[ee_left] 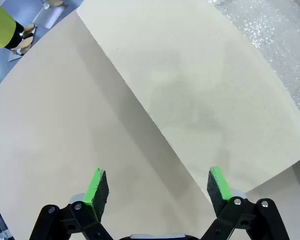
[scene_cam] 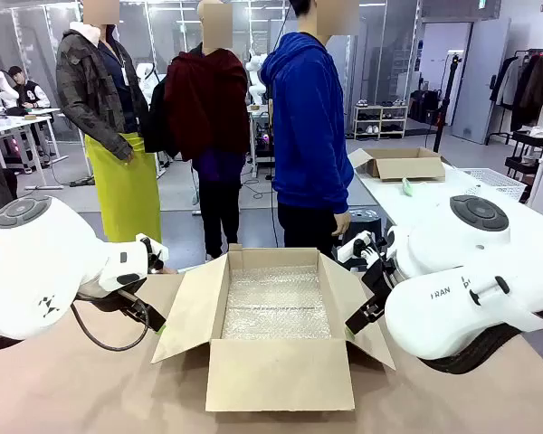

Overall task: Pack the glasses set securely to prepare it for shipping.
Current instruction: Place the Glasses case inside the Package Box, then put the Glasses case from the right side of the table into the Package Box.

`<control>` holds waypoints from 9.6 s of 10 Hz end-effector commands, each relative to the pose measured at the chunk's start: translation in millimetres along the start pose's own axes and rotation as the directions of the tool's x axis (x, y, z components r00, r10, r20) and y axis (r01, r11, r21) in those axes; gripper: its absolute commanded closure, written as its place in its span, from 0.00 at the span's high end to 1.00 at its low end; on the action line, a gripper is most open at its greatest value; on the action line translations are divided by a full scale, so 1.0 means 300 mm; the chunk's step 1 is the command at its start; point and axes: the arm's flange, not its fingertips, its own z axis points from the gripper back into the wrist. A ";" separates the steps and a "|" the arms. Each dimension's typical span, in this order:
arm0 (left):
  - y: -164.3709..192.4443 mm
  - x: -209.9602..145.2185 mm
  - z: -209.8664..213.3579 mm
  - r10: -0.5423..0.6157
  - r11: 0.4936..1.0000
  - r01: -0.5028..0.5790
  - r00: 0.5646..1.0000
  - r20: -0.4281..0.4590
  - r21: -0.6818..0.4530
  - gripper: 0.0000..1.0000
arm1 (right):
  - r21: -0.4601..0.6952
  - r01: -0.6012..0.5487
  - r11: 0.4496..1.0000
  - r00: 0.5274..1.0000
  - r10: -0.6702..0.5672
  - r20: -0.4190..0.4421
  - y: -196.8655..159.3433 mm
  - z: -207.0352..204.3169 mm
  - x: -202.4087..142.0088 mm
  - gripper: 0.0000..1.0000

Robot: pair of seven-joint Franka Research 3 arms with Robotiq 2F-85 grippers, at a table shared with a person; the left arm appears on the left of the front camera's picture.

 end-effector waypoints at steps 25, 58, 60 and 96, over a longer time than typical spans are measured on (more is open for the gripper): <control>0.134 -0.010 0.494 -0.148 0.946 0.175 0.982 0.117 -0.273 1.00 | -0.055 0.476 0.878 0.840 -0.472 -0.267 -0.520 0.142 -0.032 1.00; 0.134 -0.010 0.494 -0.148 0.946 0.175 0.982 0.117 -0.273 1.00 | 0.383 -0.496 0.779 0.743 0.609 -0.277 -0.174 0.046 0.740 0.50; 0.134 -0.010 0.494 -0.148 0.946 0.175 0.982 0.117 -0.273 1.00 | 0.359 -0.552 0.753 0.694 0.653 -0.303 -0.080 -0.097 0.903 0.50; 0.134 -0.010 0.494 -0.148 0.946 0.175 0.982 0.117 -0.273 1.00 | 0.453 -0.603 0.657 0.614 0.745 -0.263 0.118 -0.608 0.918 1.00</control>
